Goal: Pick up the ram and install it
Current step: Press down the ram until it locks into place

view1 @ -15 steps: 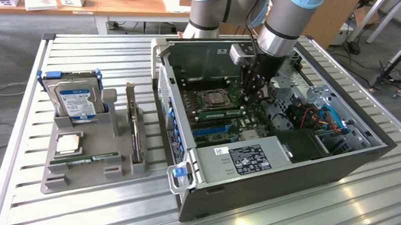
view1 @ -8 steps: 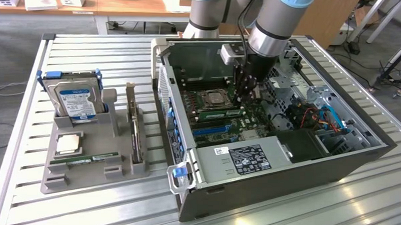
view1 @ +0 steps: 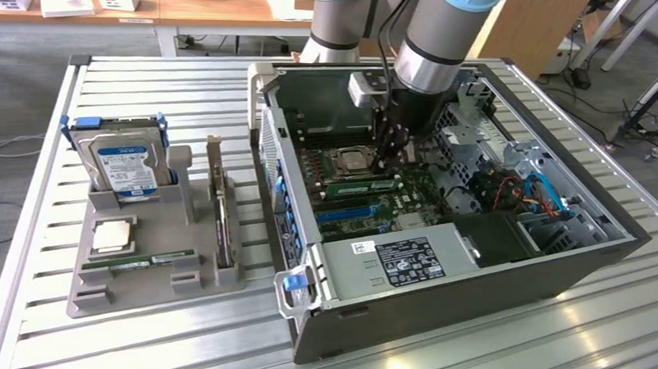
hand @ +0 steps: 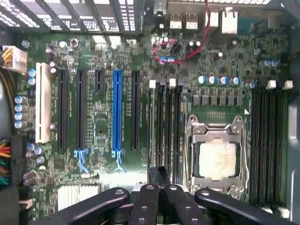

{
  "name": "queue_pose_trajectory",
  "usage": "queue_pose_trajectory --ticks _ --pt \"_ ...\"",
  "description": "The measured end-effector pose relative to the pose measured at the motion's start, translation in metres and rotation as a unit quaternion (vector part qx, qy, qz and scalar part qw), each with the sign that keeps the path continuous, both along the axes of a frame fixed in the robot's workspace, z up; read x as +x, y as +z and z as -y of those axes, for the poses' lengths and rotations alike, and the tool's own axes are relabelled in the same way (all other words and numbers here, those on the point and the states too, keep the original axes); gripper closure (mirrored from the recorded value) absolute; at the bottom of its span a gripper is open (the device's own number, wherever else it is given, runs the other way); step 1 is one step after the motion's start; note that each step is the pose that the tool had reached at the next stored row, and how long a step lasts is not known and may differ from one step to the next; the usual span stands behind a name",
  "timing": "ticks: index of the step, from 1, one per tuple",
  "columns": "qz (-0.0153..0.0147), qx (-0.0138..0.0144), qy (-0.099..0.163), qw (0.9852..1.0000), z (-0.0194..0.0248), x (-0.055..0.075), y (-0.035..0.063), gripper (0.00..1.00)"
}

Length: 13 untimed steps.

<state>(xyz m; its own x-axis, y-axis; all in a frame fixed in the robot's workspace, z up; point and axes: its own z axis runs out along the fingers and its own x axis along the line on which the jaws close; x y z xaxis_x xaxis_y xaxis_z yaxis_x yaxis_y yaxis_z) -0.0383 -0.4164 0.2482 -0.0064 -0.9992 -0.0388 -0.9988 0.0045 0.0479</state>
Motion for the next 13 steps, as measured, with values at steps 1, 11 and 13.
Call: queue_pose_trajectory --ticks 1,11,13 --pt "0.0 0.0 0.0 1.0 0.0 -0.002 0.0 0.89" --pt "0.0 0.0 0.0 1.0 0.0 -0.022 -0.0001 0.89" --pt "0.0 0.0 0.0 1.0 0.0 -0.026 -0.0001 0.89"
